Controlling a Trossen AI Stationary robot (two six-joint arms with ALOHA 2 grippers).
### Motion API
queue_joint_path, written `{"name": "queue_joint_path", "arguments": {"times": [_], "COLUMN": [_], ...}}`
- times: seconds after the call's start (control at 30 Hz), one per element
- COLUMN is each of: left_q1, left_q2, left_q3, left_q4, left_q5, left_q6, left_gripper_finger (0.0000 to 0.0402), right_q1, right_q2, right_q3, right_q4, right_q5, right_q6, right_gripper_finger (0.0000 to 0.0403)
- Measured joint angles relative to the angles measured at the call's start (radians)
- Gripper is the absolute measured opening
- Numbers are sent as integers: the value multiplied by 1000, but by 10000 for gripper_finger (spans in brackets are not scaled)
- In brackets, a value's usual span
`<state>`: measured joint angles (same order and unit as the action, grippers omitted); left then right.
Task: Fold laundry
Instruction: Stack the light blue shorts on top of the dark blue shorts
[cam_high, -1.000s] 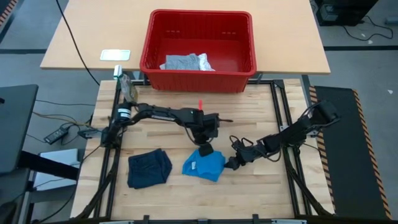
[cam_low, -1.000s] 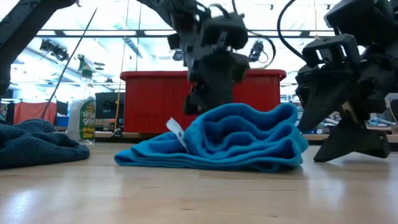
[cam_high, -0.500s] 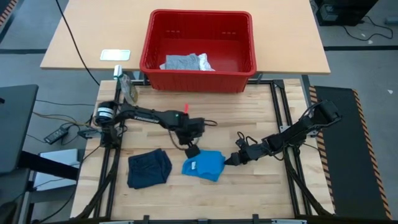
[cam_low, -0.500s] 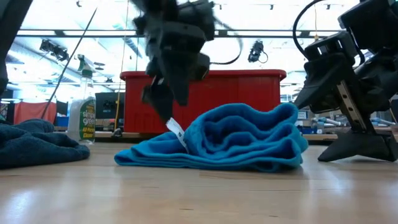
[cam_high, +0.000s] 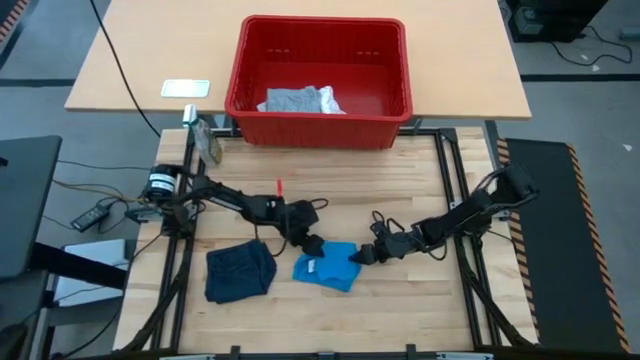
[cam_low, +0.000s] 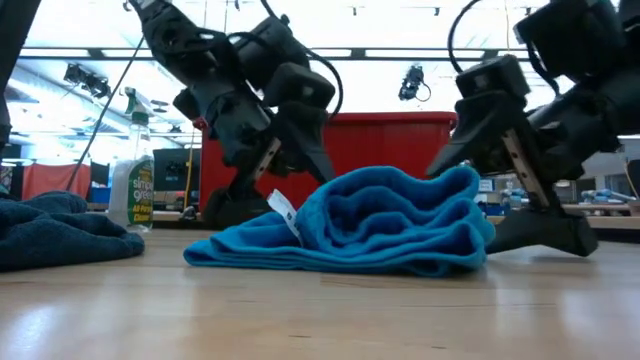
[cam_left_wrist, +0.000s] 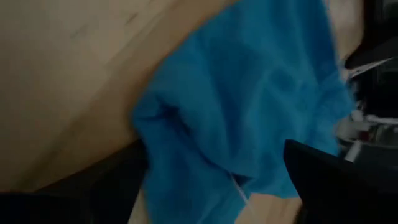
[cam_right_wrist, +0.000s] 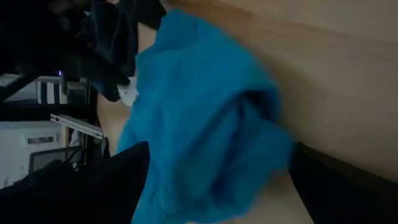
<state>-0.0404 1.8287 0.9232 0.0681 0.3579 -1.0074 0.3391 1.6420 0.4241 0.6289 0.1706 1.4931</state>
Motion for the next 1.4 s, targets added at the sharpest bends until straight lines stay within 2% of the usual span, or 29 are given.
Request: {"name": "queue_joint_path", "arguments": {"times": [0.17, 0.3, 0.43, 0.6, 0.63, 0.7, 0.8, 0.9, 1.03, 1.13, 1.23, 1.4], "left_q1": [-36, -52, -76, -84, -81, -76, -74, -80, -102, -133, -186, -272], "left_q2": [4, 7, 7, 7, 5, -14, -77, -174, -298, -372, -421, -455], "left_q3": [2, 4, 3, 4, 4, 4, 21, 62, 96, 99, 99, 100], "left_q4": [37, 45, 51, 58, 60, 56, 13, -86, -281, -453, -675, -862], "left_q5": [-58, -86, -86, -75, -67, -57, -52, -65, -137, -177, -250, -284], "left_q6": [38, 59, 132, 138, 128, 105, 76, 29, -30, -37, -87, -187], "left_gripper_finger": [356, 283, 174, 37, 22, 15, 17, 15, 14, 14, 14, 17], "right_q1": [-4, -10, -10, -13, -17, -27, -44, -59, -91, -125, -166, -220], "right_q2": [84, 147, 193, 220, 221, 210, 180, 135, 131, 143, 175, 289], "right_q3": [85, 145, 199, 252, 257, 261, 257, 260, 309, 386, 496, 710], "right_q4": [4, 7, 5, 0, -2, -8, -15, 27, 45, 34, -55, -179], "right_q5": [-12, -62, -120, -158, -160, -169, -168, -182, -249, -292, -307, -416], "right_q6": [-4, -5, -27, -96, -112, -138, -141, -146, -168, -213, -270, -346], "right_gripper_finger": [374, 326, 233, 84, 55, 30, 34, 41, 39, 41, 42, 42]}}
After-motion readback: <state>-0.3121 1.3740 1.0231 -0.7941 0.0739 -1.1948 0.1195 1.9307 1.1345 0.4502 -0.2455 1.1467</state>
